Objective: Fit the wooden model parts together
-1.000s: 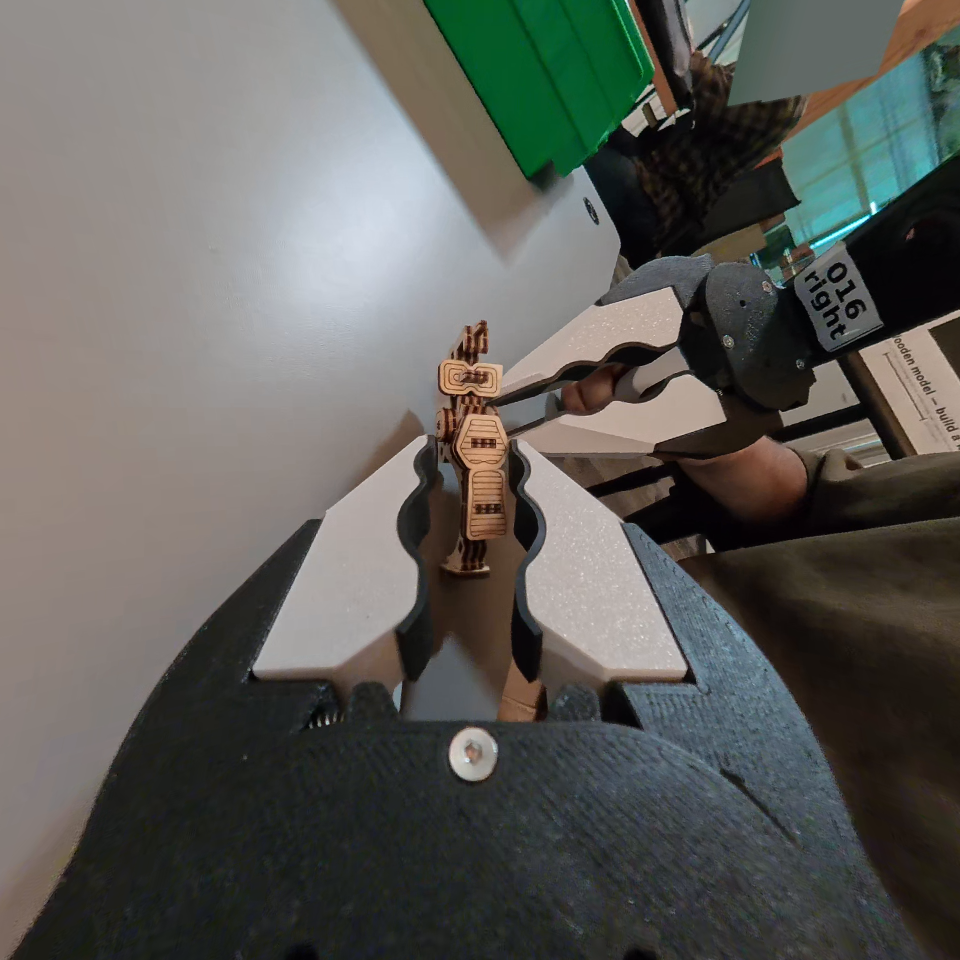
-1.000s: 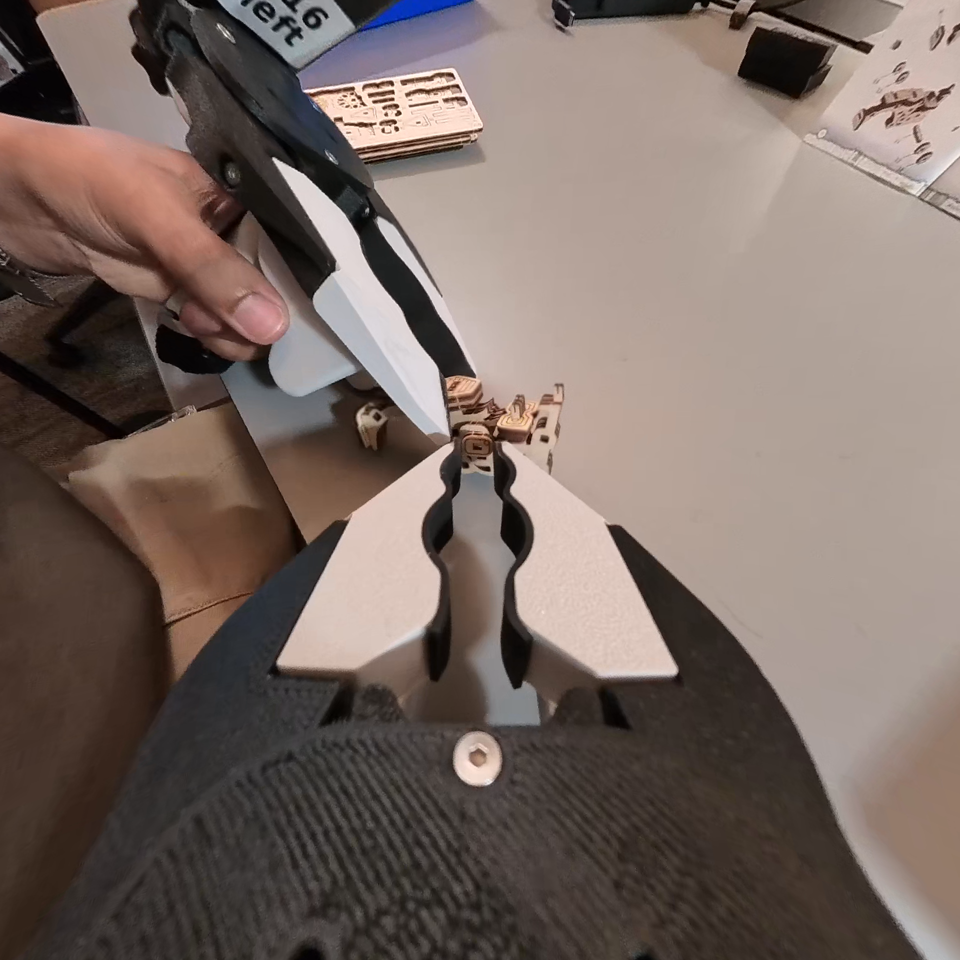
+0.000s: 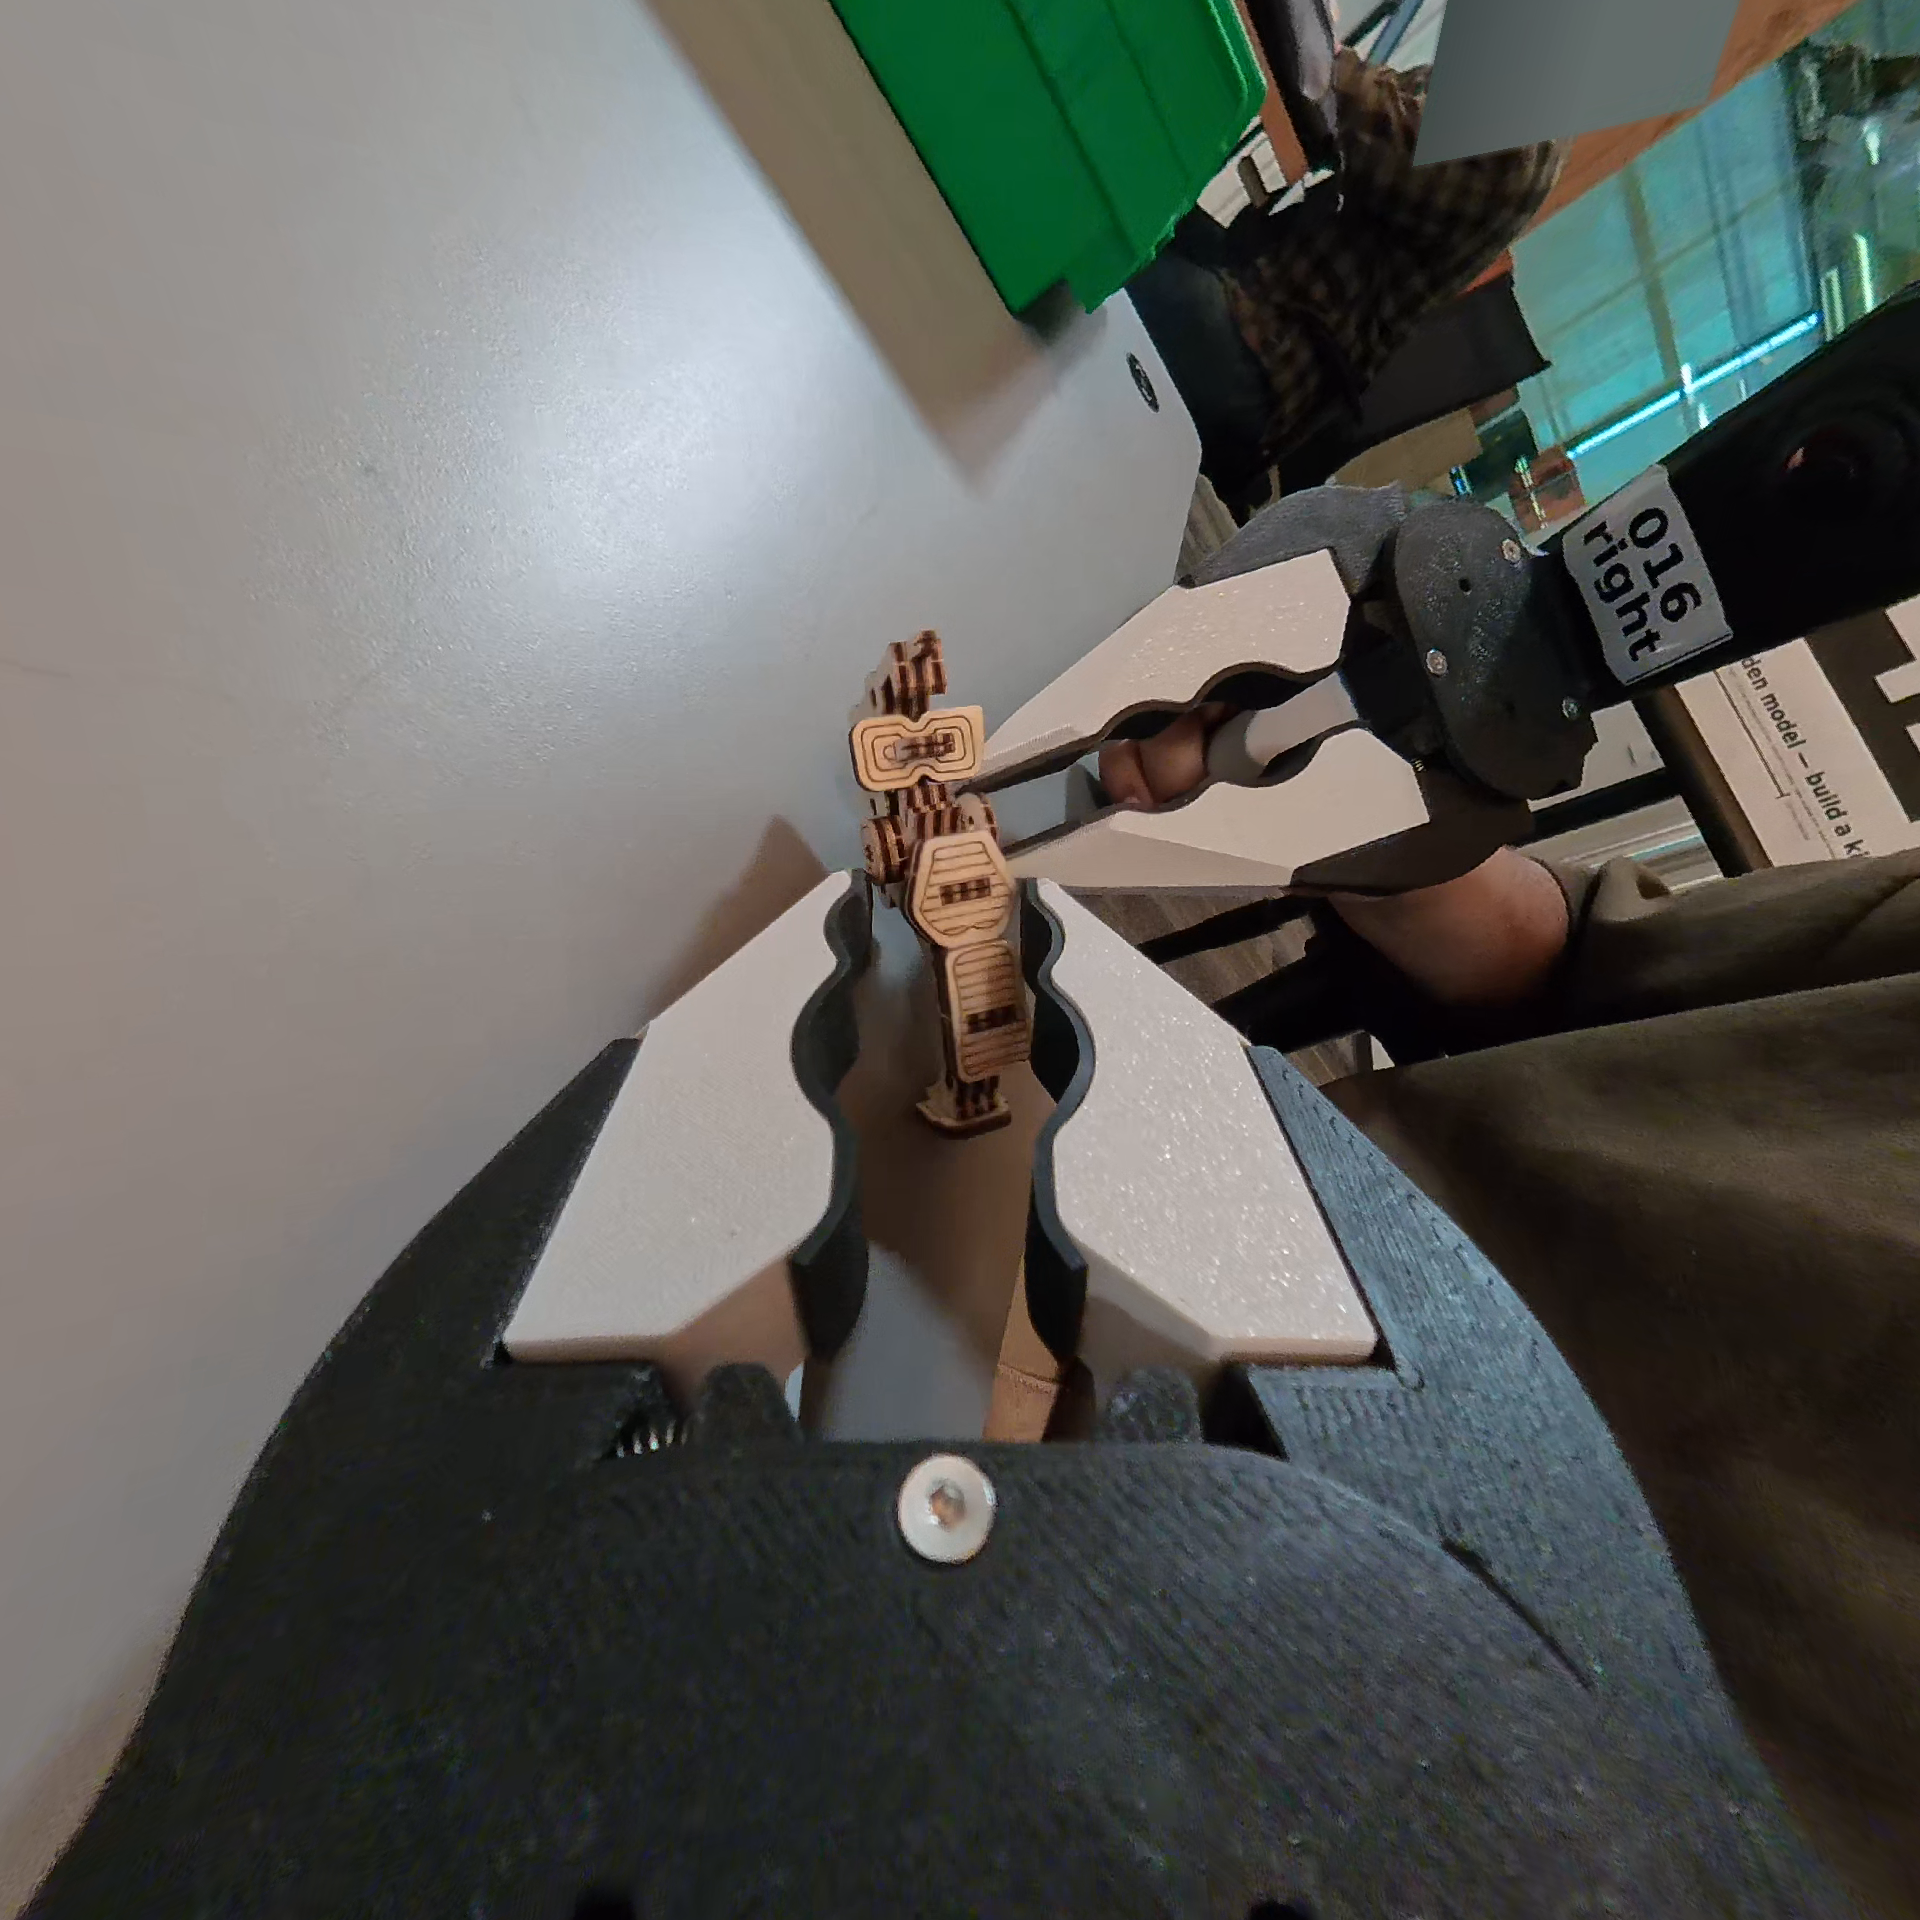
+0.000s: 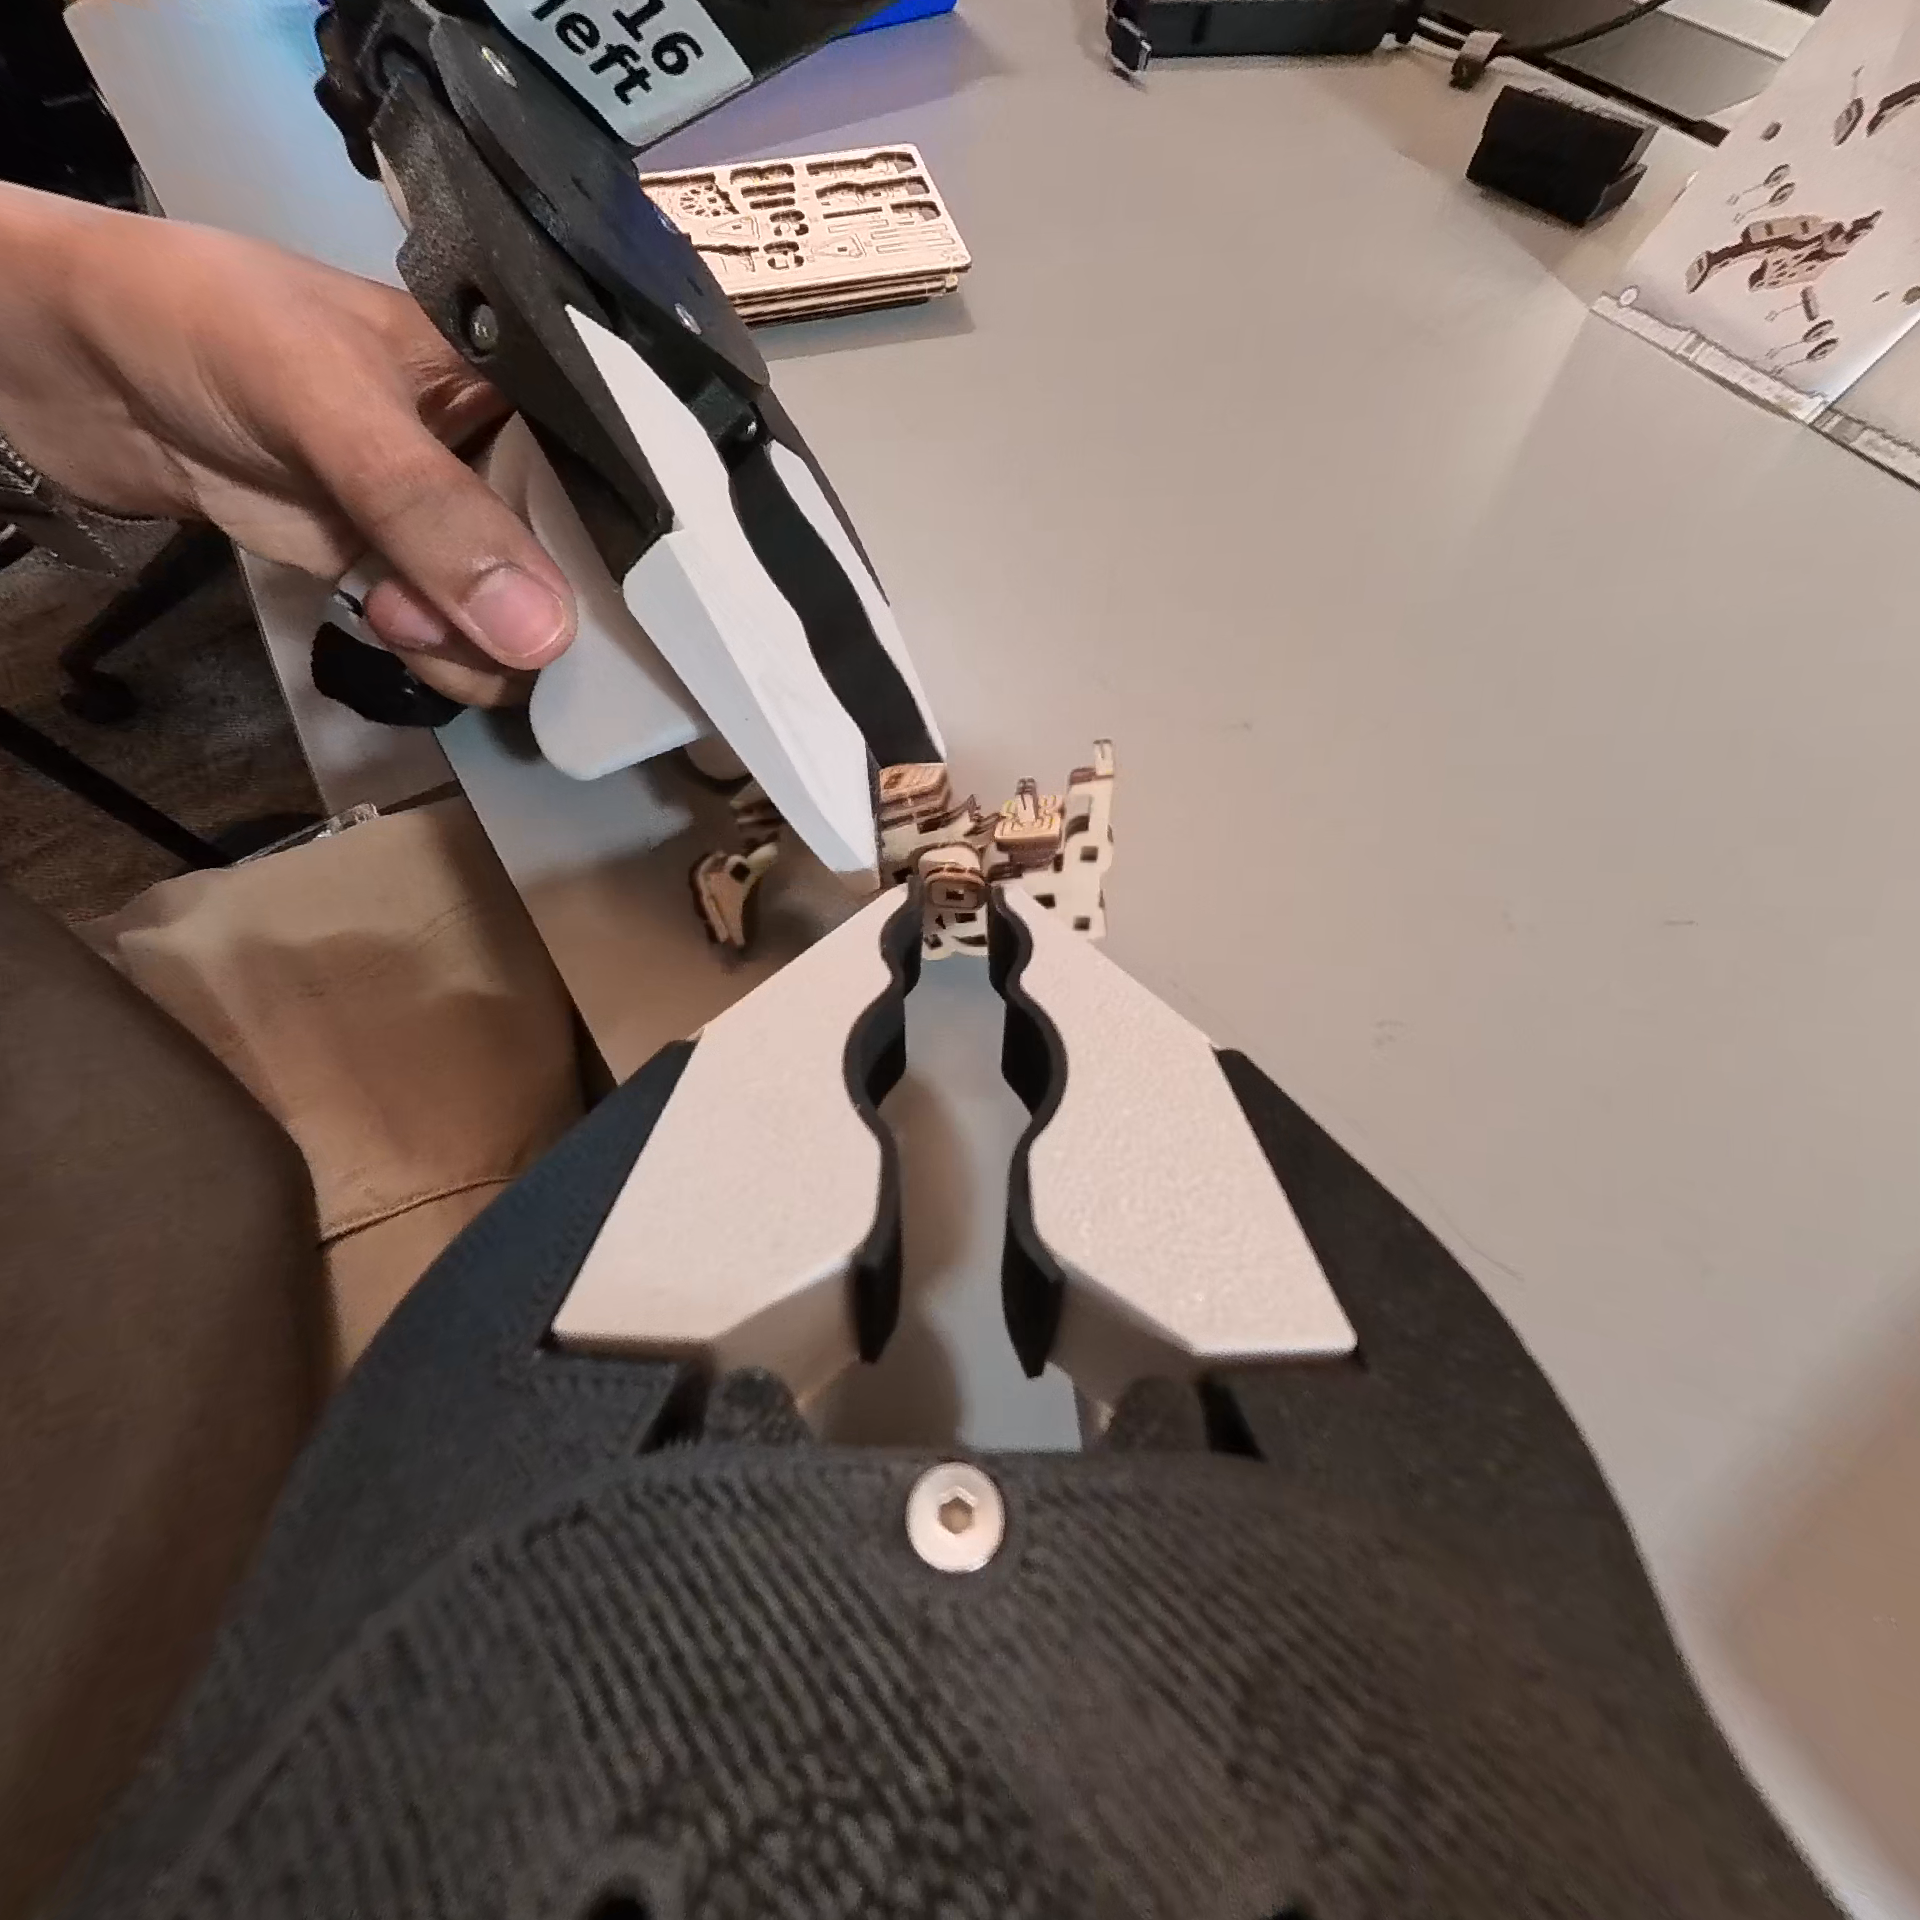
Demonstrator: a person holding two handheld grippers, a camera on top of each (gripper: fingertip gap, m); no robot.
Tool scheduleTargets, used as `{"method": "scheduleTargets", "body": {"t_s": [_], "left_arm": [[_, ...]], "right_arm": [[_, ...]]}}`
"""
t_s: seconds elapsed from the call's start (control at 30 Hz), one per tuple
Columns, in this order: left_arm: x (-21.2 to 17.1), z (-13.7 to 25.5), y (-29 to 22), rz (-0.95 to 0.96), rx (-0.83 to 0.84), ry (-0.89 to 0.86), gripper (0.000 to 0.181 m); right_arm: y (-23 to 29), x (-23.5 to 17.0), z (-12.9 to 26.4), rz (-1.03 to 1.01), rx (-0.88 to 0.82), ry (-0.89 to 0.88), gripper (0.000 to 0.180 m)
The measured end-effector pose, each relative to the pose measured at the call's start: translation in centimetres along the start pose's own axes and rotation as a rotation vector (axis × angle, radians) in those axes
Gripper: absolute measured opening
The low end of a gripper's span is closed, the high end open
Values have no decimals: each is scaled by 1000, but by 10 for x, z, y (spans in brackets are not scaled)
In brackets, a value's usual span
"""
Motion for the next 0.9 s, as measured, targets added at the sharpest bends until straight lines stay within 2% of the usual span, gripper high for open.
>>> {"method": "scheduleTargets", "body": {"t_s": [0.9], "left_arm": [[1, 1, 0, 15, -8, -8, 26]], "right_arm": [[5, 0, 0, 143, -53, 13, 11]]}}
Point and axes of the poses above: each gripper's, where its closed fingertips meet, z back along the fingers, x out of its top, y = z × x across the jaws, the point moved 5 cm from there along z, back along the fingers, and after that the axes turned 8 degrees about -z, right-handed, at the moved point
